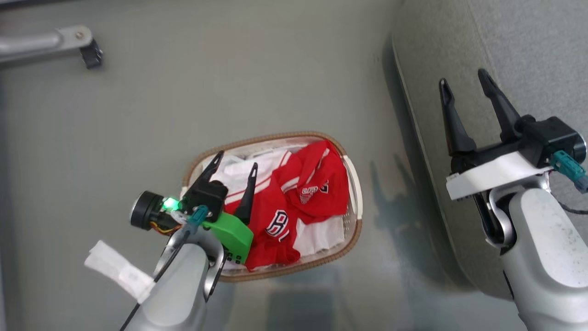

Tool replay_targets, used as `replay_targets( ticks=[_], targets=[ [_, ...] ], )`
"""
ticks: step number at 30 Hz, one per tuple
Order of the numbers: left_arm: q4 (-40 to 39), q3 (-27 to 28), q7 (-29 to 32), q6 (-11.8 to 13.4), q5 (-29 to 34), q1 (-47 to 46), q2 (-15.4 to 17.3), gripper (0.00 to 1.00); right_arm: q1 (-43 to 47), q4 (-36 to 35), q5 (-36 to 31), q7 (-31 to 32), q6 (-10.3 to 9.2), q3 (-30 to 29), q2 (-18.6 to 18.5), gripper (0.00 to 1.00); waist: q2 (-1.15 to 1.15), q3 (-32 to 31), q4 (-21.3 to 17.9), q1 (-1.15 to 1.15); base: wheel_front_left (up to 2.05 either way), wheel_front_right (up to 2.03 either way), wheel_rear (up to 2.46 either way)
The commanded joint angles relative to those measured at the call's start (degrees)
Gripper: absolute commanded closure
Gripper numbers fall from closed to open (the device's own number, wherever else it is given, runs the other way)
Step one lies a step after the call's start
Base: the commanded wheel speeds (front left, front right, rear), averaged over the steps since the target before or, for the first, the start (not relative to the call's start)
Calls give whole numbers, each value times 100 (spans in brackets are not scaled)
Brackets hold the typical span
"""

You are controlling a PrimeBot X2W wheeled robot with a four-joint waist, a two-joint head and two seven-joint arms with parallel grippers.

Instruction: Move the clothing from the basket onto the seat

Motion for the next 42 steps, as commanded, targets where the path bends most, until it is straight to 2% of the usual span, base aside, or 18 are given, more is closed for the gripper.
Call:
replay_targets(
  ticks=[1,8,10,19,26,31,32,33,37,42],
  targets=[
    [190,-79,-37,-34,134,-294,34,0,-165,-94,-107,-56,0,43,10,0,0,846,-447,-1,0,0,0],
    [1925,-493,-116,-87,381,-1265,21,0,-398,-350,-327,-125,-1,-71,-25,0,0,1695,-540,-1,0,0,0],
    [2276,-679,-123,-129,272,-1433,15,0,-404,-365,-386,-134,-1,-68,-31,0,0,1865,-572,-1,0,0,0],
    [2896,-1459,-75,-196,-584,-1817,17,0,-308,-368,-388,-134,-1,-118,55,0,0,2213,-692,-1,0,0,0],
    [3283,-2096,569,149,-842,-2080,18,0,-369,-331,-386,-134,-1,-106,115,0,0,2321,-747,-1,0,0,0],
    [3562,-2262,956,396,-977,-2159,18,0,-406,-308,-394,-134,-1,-64,161,0,0,2260,-771,-1,0,0,0],
    [3597,-2283,997,401,-1022,-2150,19,59,-397,-294,-394,-134,-1,-55,156,0,0,2227,-768,-1,0,0,0],
    [3615,-2290,1012,419,-1061,-2137,17,100,-390,-288,-389,-134,-1,-47,151,0,0,2199,-762,-1,0,0,0],
    [3695,-2274,881,423,-1221,-1994,16,100,-353,-248,-369,-134,-1,-8,145,0,0,2011,-734,-1,0,0,0],
    [3656,-2274,319,444,-1424,-1768,15,100,-251,-156,-349,-134,-1,110,160,0,0,1546,-683,-1,0,0,0]
  ],
)
